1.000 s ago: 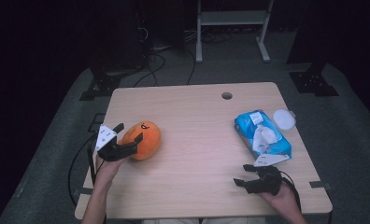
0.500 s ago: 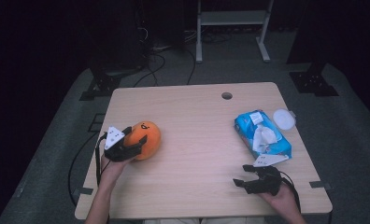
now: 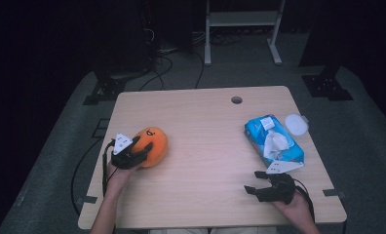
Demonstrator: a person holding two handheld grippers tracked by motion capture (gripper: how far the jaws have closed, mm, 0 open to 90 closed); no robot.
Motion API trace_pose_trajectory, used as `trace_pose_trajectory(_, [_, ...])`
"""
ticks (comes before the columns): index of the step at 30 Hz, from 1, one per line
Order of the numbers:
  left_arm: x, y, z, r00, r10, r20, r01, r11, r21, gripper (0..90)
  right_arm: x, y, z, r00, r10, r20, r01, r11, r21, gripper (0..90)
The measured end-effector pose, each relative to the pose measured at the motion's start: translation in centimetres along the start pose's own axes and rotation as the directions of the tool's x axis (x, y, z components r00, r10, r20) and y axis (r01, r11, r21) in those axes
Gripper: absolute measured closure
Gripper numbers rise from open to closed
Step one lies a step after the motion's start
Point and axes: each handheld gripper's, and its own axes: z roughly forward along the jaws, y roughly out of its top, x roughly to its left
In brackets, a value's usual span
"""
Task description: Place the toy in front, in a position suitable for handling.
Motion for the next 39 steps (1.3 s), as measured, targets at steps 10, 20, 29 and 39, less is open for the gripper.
trace_pose_trajectory(10, [0.1, -0.4, 0.3, 0.9999, -0.010, 0.011, 0.010, 0.9997, -0.020, 65.9, -0.3, 0.0, -0.4, 0.9997, 0.009, 0.023, -0.008, 1.000, -0.011, 27.4])
trace_pose_trajectory(20, [0.9, 0.1, -1.1, 0.9781, -0.194, 0.075, 0.202, 0.9729, -0.113, 72.0, -0.6, 0.2, -0.7, 1.0000, 0.001, 0.009, -0.001, 1.000, -0.027, 27.4])
trace_pose_trajectory(29, [-1.1, 1.8, -1.8, 0.9731, -0.159, 0.167, 0.186, 0.9696, -0.159, 71.9, -0.9, 0.1, -1.7, 0.9996, 0.025, 0.015, -0.024, 0.998, -0.059, 27.4])
trace_pose_trajectory(39, [-4.9, 3.9, -2.0, 0.9614, -0.056, 0.269, 0.110, 0.9755, -0.191, 71.7, -1.6, 0.0, -2.0, 0.9983, 0.045, 0.039, -0.042, 0.997, -0.065, 27.4])
